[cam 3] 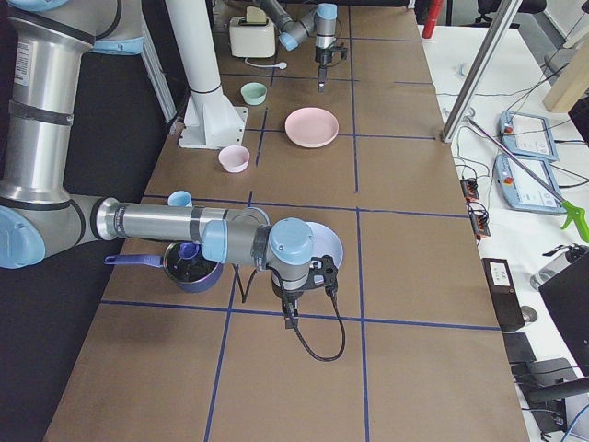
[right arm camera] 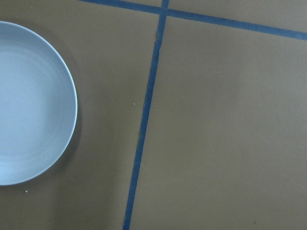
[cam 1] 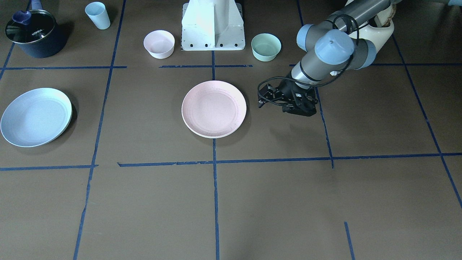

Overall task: Stack three plates with pink and blue
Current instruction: 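Open the left gripper and withdraw the left arm from the stack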

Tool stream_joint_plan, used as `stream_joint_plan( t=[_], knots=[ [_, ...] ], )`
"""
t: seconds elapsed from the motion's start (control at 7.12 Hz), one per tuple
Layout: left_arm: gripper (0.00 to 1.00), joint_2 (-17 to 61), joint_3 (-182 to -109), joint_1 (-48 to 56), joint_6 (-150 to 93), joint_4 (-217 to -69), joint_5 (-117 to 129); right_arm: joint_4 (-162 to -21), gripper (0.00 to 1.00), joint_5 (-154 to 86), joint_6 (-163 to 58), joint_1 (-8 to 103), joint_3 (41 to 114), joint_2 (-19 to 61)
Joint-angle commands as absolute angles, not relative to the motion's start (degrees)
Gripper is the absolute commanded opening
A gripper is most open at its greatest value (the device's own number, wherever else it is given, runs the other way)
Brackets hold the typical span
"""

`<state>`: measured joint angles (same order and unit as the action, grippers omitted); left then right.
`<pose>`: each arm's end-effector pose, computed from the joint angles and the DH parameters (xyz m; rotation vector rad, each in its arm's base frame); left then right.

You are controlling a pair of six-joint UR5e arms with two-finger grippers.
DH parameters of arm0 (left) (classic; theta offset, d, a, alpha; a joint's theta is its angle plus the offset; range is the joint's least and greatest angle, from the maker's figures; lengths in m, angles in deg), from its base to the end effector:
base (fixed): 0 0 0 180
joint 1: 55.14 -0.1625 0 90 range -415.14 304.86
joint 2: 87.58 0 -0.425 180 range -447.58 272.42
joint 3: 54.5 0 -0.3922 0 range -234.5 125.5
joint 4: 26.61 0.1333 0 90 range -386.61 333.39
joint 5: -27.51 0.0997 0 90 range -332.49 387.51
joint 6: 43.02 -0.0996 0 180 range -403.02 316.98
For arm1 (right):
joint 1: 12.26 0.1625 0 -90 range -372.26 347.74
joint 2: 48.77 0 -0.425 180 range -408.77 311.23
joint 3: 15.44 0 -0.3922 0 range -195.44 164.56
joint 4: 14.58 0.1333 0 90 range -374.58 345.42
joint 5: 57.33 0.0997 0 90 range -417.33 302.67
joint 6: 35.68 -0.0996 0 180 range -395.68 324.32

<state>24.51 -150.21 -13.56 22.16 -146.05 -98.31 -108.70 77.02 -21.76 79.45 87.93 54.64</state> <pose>0.4204 -0.4733 0.3332 0.0499 1.1156 0.0506 0.0752 -0.3858 0.6545 0.0370 -0.7769 -0.1742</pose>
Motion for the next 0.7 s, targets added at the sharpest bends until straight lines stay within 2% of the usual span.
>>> stream_joint_plan(
  t=[0.0, 0.28, 0.56],
  knots=[
    [1.0, 15.9, -150.7, -2.1, -0.4, -143.8, -104.0, -108.6, 1.0, 77.9, -21.8, 79.4, 88.8, 54.4],
    [1.0, 8.2, -150.8, 10.4, -23.9, -136.0, -108.1, -108.6, 1.0, 79.2, -21.9, 79.3, 89.1, 53.2],
    [1.0, 3.8, -152.5, 21.9, -41.1, -123.3, -110.4, -108.7, 1.0, 82.2, -25.3, 79.3, 88.7, 51.0]
  ],
)
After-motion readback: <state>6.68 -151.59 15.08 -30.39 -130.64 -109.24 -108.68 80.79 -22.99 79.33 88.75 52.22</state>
